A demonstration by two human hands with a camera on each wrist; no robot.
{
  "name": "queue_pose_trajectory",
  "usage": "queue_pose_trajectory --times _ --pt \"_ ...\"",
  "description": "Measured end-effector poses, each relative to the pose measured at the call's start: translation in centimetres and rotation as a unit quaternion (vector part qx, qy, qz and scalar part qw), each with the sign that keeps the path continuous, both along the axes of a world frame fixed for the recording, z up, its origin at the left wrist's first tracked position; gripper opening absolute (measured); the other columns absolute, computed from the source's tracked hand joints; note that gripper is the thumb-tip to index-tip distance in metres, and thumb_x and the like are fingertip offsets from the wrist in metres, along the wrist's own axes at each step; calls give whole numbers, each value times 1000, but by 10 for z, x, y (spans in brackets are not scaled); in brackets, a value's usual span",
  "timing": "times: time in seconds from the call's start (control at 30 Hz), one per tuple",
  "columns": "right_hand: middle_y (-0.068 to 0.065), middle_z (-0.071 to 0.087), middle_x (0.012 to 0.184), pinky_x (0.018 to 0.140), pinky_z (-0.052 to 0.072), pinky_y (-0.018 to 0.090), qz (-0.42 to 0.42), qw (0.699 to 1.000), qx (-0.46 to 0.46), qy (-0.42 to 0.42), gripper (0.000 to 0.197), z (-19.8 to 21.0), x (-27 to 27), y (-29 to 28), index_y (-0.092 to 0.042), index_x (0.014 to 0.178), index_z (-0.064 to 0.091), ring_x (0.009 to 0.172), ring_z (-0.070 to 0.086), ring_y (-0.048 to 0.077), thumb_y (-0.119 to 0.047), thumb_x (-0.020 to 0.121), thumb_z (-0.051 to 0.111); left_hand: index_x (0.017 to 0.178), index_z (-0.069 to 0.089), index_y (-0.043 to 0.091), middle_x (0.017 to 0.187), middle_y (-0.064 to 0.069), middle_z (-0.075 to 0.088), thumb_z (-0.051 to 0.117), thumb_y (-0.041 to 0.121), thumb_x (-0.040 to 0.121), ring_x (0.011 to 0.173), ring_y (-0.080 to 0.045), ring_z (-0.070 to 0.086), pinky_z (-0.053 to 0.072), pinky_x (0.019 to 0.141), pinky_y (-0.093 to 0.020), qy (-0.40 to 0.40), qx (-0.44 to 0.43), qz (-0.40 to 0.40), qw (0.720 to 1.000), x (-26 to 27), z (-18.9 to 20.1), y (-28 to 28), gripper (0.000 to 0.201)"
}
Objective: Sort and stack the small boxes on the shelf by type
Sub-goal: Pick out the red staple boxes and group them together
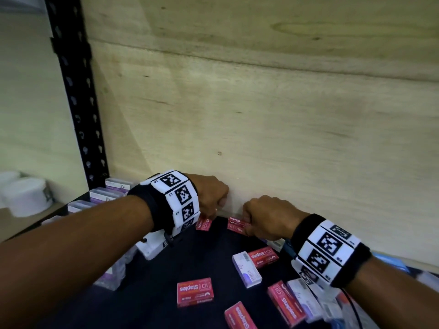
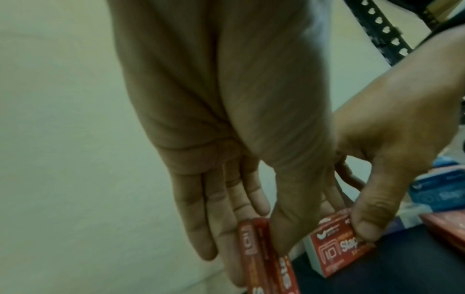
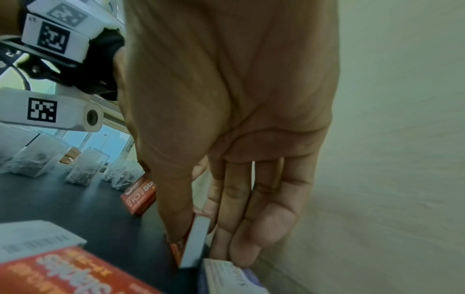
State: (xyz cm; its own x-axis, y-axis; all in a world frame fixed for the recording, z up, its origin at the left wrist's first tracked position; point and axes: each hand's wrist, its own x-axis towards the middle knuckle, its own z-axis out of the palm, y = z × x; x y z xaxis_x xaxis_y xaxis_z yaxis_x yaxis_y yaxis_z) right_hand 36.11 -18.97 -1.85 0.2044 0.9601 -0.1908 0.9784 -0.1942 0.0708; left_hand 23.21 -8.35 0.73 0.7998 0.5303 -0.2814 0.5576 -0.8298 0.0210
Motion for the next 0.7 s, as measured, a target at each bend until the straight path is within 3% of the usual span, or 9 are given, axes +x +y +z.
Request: queue_pose_trajectory --times 0.1,0.23,0.3,0.43,0.6,0.7 --pt "5 63 109 79 51 36 -1 1000 2 -5 32 0 0 0 -20 112 63 97 62 26 -41 88 68 105 51 24 104 3 59 77 17 79 88 -15 56 47 74 -26 -39 -34 11 999 0 -3 2 38" --pt "3 66 106 80 54 37 -2 1000 -3 -1 29 1 1 0 -19 110 64 94 64 24 -39 89 68 106 58 23 91 10 56 80 12 76 88 -13 56 44 73 -23 -39 -41 16 998 -2 -11 0 39" --pt "3 67 103 80 56 39 -2 1000 -7 -1 27 1 2 1 -18 108 64 91 65 24 -36 89 67 112 61 20 95 8 58 78 12 78 87 -12 54 42 74 -22 -27 -36 7 999 -4 -13 1 39" --pt "4 66 106 82 56 40 -2 1000 -12 14 26 1 6 1 -17 111 62 93 64 24 -34 91 65 112 67 18 109 0 66 76 9 80 90 -14 57 49 81 -27 -11 -36 4 999 -7 -13 3 34" --pt "5 61 109 83 54 39 1 1000 -4 23 29 -1 7 3 -18 114 56 96 61 24 -36 93 63 109 67 17 101 0 63 75 8 80 94 -19 62 47 73 -26 -16 6 1 1000 -5 -10 7 31" --pt "6 62 109 83 54 39 -1 1000 -3 17 31 -3 7 5 -17 115 56 96 61 25 -37 92 63 108 67 18 99 0 59 74 7 80 88 -20 60 42 67 -25 -25 36 2 999 -3 -12 9 31"
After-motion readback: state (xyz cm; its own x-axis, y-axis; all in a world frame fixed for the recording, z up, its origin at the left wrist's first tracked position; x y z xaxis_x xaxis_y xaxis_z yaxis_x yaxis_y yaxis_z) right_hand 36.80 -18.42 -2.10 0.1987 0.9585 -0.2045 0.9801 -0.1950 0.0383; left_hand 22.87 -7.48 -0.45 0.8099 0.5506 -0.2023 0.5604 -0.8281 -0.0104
